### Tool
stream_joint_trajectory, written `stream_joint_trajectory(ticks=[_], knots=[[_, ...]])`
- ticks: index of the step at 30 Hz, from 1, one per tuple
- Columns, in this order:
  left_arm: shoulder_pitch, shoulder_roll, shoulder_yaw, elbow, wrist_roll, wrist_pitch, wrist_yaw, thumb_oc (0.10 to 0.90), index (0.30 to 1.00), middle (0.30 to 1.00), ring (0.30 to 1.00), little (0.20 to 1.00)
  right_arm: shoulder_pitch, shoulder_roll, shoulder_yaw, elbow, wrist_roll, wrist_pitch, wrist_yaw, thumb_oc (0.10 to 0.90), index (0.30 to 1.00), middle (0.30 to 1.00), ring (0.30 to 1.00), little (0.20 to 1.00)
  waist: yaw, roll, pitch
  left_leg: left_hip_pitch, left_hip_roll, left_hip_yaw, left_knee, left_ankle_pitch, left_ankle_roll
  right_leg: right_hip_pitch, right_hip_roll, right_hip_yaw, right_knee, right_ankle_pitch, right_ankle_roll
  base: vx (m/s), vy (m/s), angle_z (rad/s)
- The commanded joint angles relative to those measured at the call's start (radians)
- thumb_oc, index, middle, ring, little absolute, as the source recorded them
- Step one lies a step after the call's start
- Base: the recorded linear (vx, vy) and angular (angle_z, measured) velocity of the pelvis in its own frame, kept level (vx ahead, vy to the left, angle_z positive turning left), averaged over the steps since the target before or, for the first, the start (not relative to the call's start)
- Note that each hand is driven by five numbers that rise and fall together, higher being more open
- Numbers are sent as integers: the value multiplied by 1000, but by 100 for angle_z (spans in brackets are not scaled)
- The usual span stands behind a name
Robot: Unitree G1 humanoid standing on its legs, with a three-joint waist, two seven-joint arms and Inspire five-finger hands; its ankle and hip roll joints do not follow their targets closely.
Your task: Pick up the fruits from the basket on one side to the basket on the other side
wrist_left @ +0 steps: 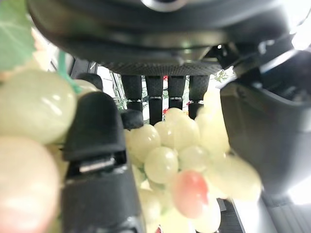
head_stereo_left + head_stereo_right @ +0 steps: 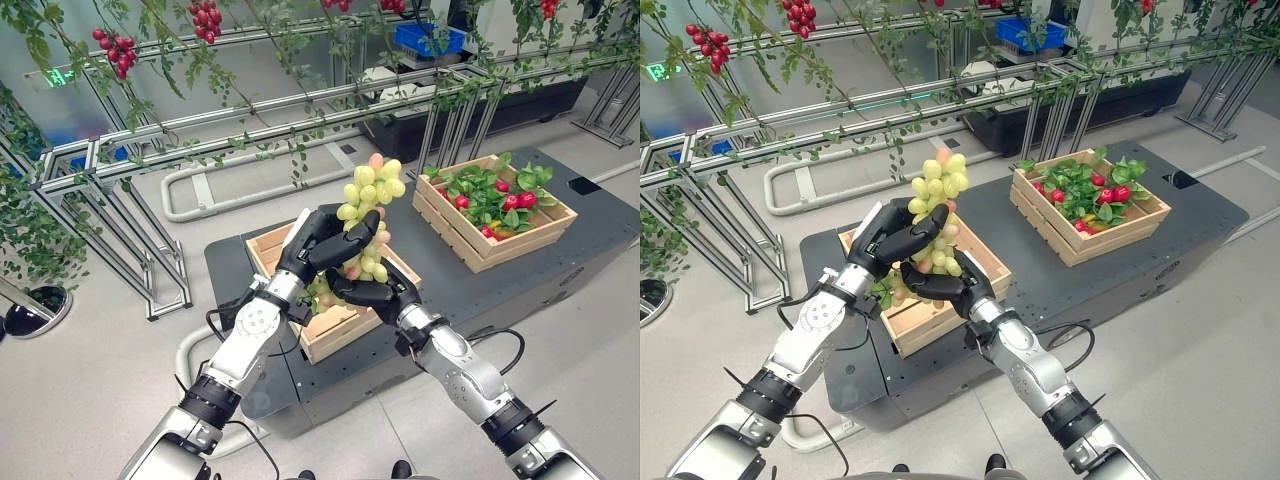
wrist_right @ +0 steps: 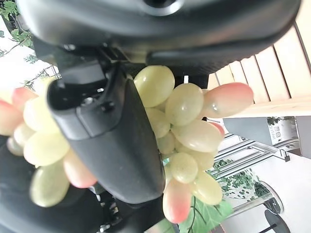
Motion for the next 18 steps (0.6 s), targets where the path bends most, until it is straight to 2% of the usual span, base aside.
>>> stream_joint_trajectory(ticks=[1,13,18], knots=[[-54,-16,51,51,1,-59,34,800,900,900,900,900,-70,79,-152,-65,-4,-228,-4,400,300,300,300,300,-9,-24,-89,-22,-40,-2,1,-83,41,44,-37,27,2,-92,-6,-14,7,-6],[-5,11,97,41,38,-84,42,800,900,900,900,900,29,23,-268,-85,-27,-267,-9,400,300,300,300,300,-60,-29,-75,-18,-30,52,1,-93,46,17,-25,85,2,-81,0,-27,7,-16],[-2,21,108,61,44,-115,46,800,900,900,900,900,59,-8,-319,-96,-34,-283,-4,400,300,300,300,300,-89,-33,-66,-15,-27,85,1,-99,48,2,-18,119,2,-76,5,-37,8,-26]])
